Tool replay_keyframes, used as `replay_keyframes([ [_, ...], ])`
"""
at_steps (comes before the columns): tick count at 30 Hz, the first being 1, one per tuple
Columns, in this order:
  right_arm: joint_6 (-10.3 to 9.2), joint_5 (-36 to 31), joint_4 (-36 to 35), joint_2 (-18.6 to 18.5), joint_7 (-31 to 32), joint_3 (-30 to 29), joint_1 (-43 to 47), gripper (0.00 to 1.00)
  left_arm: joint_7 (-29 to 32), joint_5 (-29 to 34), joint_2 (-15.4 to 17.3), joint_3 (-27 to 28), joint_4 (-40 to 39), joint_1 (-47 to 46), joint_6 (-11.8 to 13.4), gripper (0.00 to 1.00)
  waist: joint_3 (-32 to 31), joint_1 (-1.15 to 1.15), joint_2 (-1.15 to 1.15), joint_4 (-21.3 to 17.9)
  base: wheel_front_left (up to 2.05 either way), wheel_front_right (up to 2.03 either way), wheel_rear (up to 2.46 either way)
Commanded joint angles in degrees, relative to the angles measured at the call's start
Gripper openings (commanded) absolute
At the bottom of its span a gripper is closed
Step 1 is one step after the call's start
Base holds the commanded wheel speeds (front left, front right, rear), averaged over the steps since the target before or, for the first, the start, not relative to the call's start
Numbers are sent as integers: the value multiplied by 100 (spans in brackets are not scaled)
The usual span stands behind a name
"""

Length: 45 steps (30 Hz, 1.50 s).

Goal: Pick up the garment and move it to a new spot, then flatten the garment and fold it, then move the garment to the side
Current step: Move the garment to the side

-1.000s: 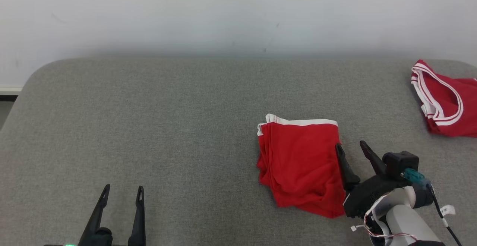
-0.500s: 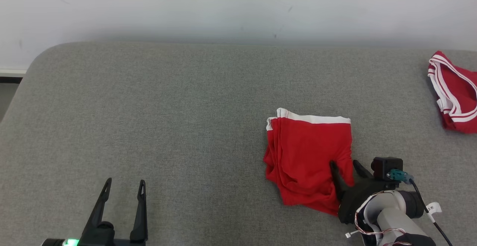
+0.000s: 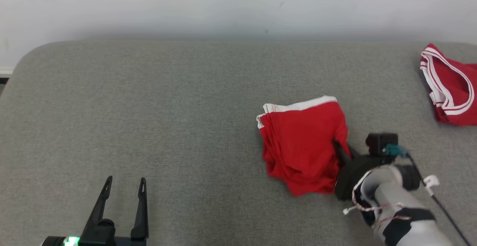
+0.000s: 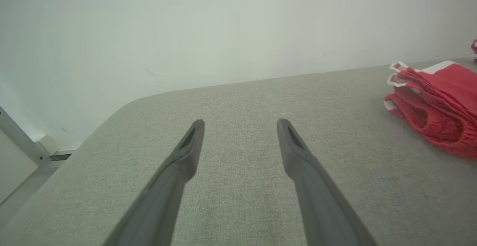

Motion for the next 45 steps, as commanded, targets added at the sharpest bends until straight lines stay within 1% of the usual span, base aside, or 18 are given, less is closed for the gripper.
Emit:
replay_keyframes([
  [1, 1, 40, -17, -82, -5, 38, -73, 0, -18, -4, -10, -5, 10, 10, -9, 100, 87, 0, -1, -91, 0, 0, 0],
  [7, 1, 145, -255, -546, 107, 491, -666, 0, -18, 15, -68, -98, -32, -244, -2, 100, 468, 0, -1, -293, 0, 0, 0],
  [15, 1, 364, -722, -1382, 428, 1112, -1452, 0, -18, 74, -50, -133, -121, -570, 23, 100, 1051, 0, -1, -624, 0, 0, 0],
  [20, 0, 555, -952, -1971, 634, 1362, -1925, 0, -18, 97, -7, -183, -266, -814, -10, 100, 1472, 0, -1, -805, 0, 0, 0],
  [23, 1, 640, -1079, -2255, 729, 1512, -2188, 0, -18, 145, 36, -227, -386, -939, -11, 100, 1719, 0, -1, -907, 0, 0, 0],
  [32, 0, 951, -1168, -3188, 993, 1714, -2890, 0, -18, 258, 215, -294, -745, -1213, 58, 100, 2296, 0, -1, -1142, 0, 0, 0],
  [33, 0, 1001, -1239, -3400, 1057, 1772, -3021, 0, -18, 270, 262, -299, -845, -1259, 80, 100, 2426, 0, -1, -1190, 0, 0, 0],
  [34, 0, 1034, -1274, -3526, 1095, 1806, -3073, 0, -18, 268, 285, -299, -890, -1278, 95, 100, 2479, 0, -1, -1208, 0, 0, 0],
  [35, 0, 1034, -1274, -3526, 1095, 1806, -3073, 0, -18, 268, 285, -299, -890, -1278, 95, 100, 2479, 0, -1, -1208, 0, 0, 0],
  [38, 0, 1069, -1347, -3900, 1178, 1881, -3288, 0, -18, 294, 358, -312, -1036, -1358, 105, 100, 2667, 0, -1, -1275, 0, 0, 0],
  [45, 0, 1011, -1404, -4521, 1249, 2078, -3646, 0, -17, 333, 472, -391, -1368, -1478, 189, 100, 3018, 0, -1, -1295, 0, 0, 0],
])
